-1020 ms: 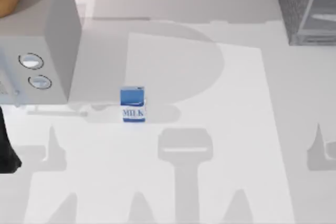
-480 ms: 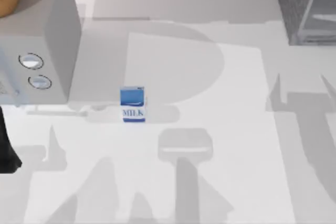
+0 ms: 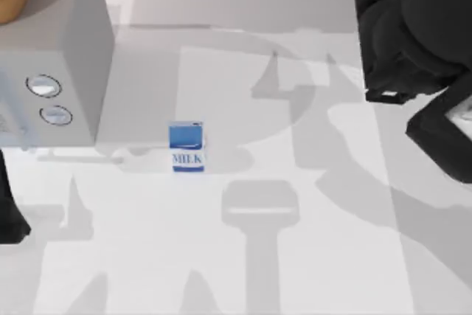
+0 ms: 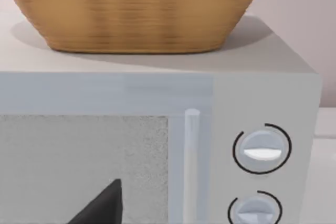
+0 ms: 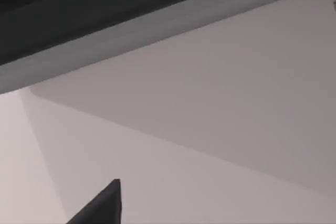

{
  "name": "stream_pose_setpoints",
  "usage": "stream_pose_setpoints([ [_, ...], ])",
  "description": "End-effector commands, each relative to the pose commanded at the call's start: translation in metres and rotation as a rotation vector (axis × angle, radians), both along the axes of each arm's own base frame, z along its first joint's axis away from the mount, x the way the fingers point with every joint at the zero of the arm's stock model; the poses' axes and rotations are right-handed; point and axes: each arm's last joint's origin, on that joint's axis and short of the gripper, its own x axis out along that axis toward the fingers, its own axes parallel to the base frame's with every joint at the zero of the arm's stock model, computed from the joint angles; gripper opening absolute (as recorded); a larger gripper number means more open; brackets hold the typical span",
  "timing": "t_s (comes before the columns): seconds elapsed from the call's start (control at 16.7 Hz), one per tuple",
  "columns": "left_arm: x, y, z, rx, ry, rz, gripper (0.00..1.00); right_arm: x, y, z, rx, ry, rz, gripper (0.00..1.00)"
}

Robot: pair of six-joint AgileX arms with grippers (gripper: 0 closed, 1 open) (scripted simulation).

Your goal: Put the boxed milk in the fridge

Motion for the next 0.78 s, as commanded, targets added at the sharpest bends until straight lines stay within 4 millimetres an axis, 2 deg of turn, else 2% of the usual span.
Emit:
stream_pose_setpoints([
  [0.06,0.000,0.000,0.000,0.000,0.000,0.000,1.00,0.004,0.025,-0.010,0.006,0.005,0.012,1.00],
  [0.18,0.000,0.000,0.000,0.000,0.000,0.000,1.00,0.008,0.071,-0.042,-0.017,0.033,0.032,1.00],
  [0.3,0.000,0.000,0.000,0.000,0.000,0.000,1.00,0.007,0.110,-0.086,-0.069,0.074,0.043,1.00],
  [0.42,0.000,0.000,0.000,0.000,0.000,0.000,1.00,0.003,0.138,-0.137,-0.136,0.119,0.046,1.00],
  [0.6,0.000,0.000,0.000,0.000,0.000,0.000,1.00,-0.005,0.163,-0.212,-0.236,0.180,0.034,1.00],
  [0.78,0.000,0.000,0.000,0.000,0.000,0.000,1.00,-0.012,0.170,-0.271,-0.303,0.223,0.003,1.00],
])
